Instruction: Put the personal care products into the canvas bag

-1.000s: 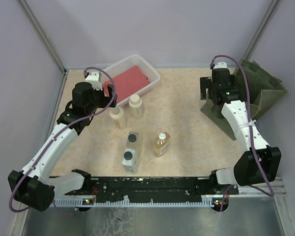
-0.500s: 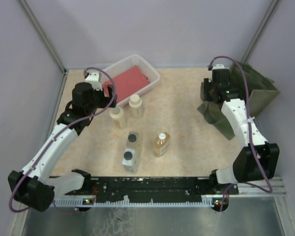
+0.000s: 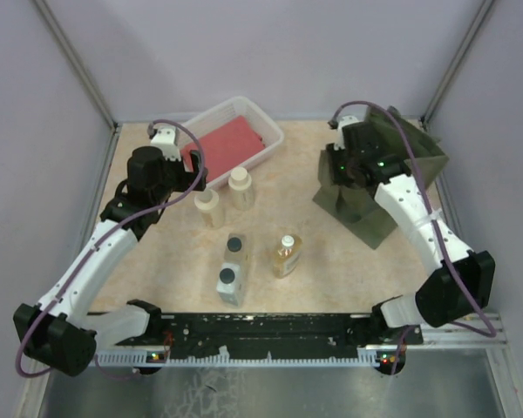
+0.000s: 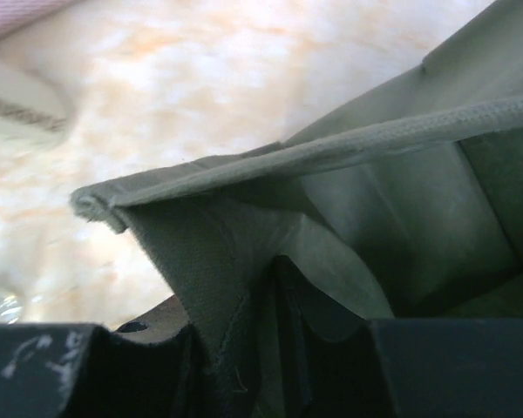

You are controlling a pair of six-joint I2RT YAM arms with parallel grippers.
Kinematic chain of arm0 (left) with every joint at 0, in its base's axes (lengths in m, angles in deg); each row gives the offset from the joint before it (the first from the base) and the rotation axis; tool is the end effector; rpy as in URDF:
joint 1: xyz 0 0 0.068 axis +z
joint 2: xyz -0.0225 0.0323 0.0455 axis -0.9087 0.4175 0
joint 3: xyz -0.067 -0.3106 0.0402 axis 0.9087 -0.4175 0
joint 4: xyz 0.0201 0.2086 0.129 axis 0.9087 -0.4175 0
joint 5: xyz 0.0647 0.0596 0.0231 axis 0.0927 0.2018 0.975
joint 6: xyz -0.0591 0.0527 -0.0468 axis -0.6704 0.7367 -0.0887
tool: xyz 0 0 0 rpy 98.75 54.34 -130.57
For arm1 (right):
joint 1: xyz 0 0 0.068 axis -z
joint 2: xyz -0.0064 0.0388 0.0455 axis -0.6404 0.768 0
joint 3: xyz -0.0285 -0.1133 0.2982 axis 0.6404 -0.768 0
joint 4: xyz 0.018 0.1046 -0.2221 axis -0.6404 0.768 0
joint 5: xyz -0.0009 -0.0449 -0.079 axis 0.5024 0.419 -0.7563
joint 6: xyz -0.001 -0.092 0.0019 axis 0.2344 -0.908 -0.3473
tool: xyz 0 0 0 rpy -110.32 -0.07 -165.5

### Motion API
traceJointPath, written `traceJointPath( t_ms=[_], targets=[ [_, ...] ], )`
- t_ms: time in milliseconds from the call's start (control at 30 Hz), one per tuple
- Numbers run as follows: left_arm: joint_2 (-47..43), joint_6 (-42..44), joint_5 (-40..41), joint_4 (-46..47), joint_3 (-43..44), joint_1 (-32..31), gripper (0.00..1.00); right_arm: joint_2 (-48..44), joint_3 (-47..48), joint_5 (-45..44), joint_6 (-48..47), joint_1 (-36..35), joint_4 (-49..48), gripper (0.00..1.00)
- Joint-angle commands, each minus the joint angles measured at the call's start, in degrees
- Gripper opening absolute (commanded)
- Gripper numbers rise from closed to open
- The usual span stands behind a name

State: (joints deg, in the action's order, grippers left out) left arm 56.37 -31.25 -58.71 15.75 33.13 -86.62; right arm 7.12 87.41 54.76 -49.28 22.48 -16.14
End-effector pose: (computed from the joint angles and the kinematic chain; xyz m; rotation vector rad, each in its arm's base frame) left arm 0.2468 -0.0843 0.3804 0.1378 1.9227 -0.2094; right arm 0.2979 0.0883 0.3572 -0.2333 2.3065 0.1282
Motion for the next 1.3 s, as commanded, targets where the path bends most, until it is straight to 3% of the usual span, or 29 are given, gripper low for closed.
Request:
traceJointPath(
  t_ms=[0,233,667,733,867,933,1067,1267],
  targets=[
    [-1.7,-0.3,-1.0,0.3,-0.4,-0.3,1.0,-0.2,6.1,1.6,3.7,-9.1,1.5,0.27],
    [-2.2,-0.8,-1.9,0.0,-0.2,-0.2,1.0,4.4,9.8,-3.9,6.5,-21.7,2.1,0.28],
    [-2.8,-1.7,-5.8,3.9,-3.7,-0.3,1.0,13.3,15.8,-9.7,7.6,-30.4,2.8,0.3],
    [-2.4,-2.1,-7.2,4.8,-4.2,-0.3,1.0,13.1,16.2,-10.4,7.7,-30.7,3.3,0.37],
    [-1.4,-3.1,-9.8,8.4,-5.7,-0.5,1.0,11.4,16.5,-12.3,7.9,-30.8,4.5,0.73],
    [-0.4,-3.2,-10.7,10.3,-5.9,-1.0,1.0,10.6,17.1,-13.6,7.9,-30.8,5.8,0.83],
    [3.9,-1.3,-9.7,11.2,-3.1,-3.4,1.0,9.4,19.4,-14.9,7.8,-30.7,8.1,0.93],
    [15.4,5.1,-8.8,6.7,7.1,-7.1,1.0,7.4,24.5,-16.1,8.9,-30.8,12.2,0.97]
  ],
)
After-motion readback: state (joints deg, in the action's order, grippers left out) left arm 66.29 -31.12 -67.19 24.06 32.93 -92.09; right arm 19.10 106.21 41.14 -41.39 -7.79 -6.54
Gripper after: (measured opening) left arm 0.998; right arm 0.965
